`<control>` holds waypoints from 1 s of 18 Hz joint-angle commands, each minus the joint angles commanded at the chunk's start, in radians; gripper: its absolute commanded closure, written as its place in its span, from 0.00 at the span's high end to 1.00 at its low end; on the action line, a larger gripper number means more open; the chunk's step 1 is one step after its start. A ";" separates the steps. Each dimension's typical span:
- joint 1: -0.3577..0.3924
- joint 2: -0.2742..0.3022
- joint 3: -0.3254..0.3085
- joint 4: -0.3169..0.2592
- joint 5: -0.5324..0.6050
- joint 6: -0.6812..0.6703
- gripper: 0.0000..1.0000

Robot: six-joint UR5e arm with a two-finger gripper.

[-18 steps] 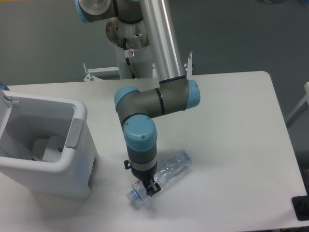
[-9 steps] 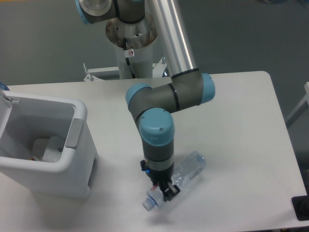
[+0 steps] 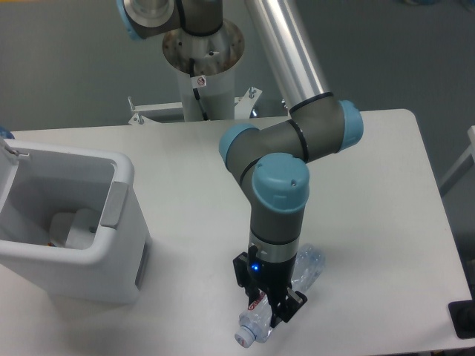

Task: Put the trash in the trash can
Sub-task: 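Lift the bottle and carry it over the trash bin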

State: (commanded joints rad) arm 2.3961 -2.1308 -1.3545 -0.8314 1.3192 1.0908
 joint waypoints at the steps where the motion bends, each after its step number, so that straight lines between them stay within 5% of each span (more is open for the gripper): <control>1: 0.000 0.011 0.002 0.000 0.000 -0.008 0.55; 11: 0.055 0.124 0.031 0.002 -0.316 -0.227 0.55; 18: 0.064 0.143 0.167 0.005 -0.681 -0.505 0.55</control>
State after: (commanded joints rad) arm 2.4605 -1.9881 -1.1874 -0.8268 0.6385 0.5862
